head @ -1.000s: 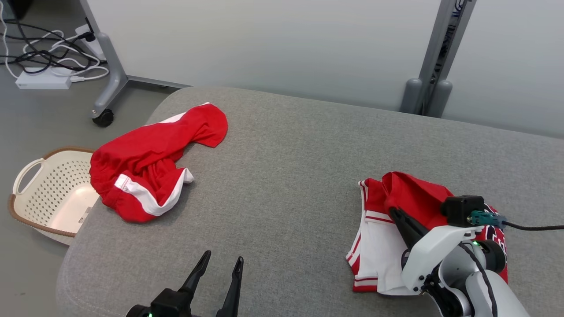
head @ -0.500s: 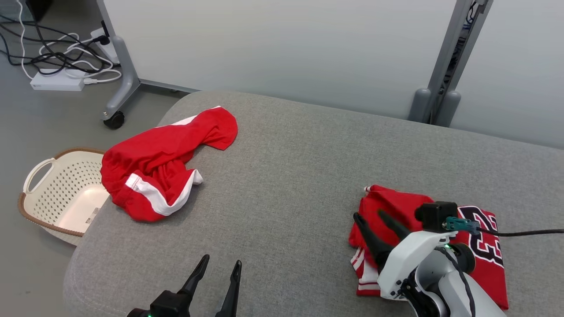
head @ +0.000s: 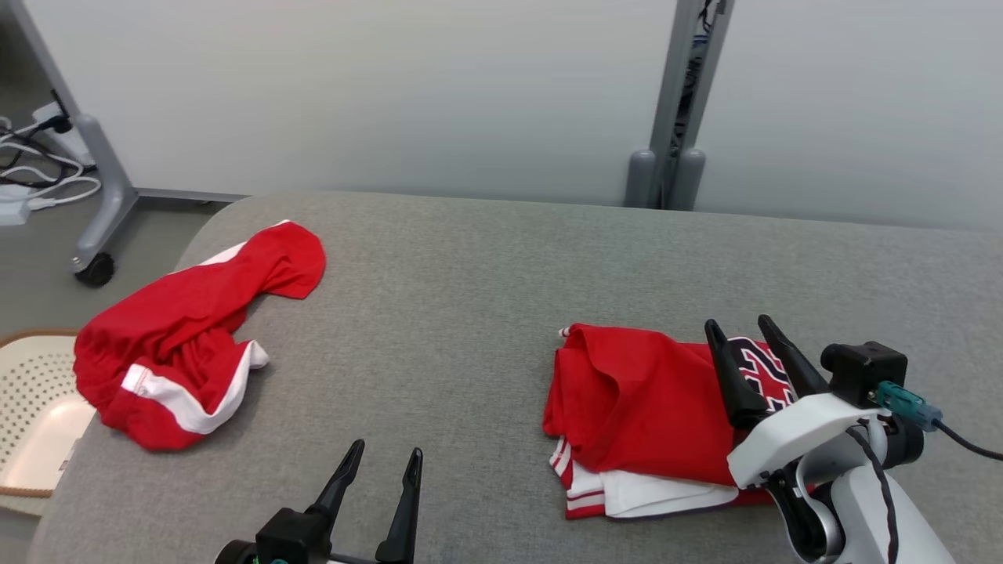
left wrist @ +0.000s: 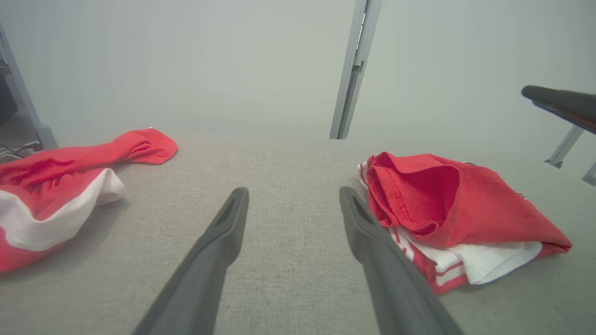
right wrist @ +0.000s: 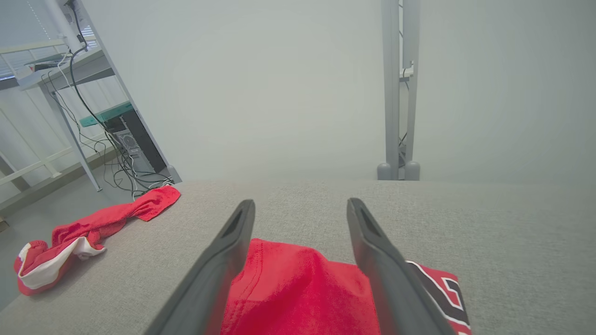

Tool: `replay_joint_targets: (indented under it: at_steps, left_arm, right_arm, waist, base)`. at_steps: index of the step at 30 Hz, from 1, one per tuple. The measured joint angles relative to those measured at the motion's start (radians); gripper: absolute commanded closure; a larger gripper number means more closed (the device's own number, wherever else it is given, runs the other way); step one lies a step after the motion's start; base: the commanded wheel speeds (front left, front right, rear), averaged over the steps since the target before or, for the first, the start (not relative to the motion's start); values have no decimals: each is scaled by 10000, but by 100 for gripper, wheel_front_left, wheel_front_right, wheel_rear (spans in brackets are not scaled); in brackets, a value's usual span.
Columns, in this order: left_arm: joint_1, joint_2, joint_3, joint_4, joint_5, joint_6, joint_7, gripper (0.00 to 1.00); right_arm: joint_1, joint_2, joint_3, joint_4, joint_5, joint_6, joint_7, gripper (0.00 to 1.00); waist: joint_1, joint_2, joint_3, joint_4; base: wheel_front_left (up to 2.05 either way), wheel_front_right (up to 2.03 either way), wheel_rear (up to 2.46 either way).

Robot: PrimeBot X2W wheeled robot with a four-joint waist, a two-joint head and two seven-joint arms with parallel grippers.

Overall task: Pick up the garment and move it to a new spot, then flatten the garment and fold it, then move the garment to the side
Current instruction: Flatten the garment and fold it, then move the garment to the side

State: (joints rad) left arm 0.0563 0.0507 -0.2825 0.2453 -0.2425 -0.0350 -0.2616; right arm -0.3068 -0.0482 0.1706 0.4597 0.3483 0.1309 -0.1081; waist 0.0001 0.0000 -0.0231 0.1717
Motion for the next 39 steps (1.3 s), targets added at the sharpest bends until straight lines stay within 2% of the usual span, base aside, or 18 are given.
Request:
replay_joint_targets:
  at_steps: [6,16,27,31,39]
  left_arm:
    - [-265,-6,-184,-84,-148,8,0,0]
    - [-436,-13,-414,-102,-293,115,59,0]
    - [-21,-12,-347,-232,-343,546,56,0]
    - [186,-8,-236,-284,-359,727,42,0]
    - [324,6,163,-869,46,1352,2,0]
  right_arm:
    - [378,-98,-629,-267,-821,0,-527,0]
    - [1299,-201,-1083,-623,-1281,0,-1206,0]
    - [2553,-242,-1572,-1220,-1116,0,-1509,0]
    - [3000,-217,-1682,-1862,-1306,0,-1522,0]
    - [3763,-127,-1446,-2832,-1674,0,-1530,0]
  waist:
    - [-1,0,68,-801]
    - [0,0,116,-1649]
    - [0,0,-216,-1686]
    - [-1,0,-357,-1604]
    - [0,0,-502,-1449]
  base:
    - [0,0,0]
    - [0,0,0]
    - [0,0,0]
    - [0,0,0]
    - [0,0,0]
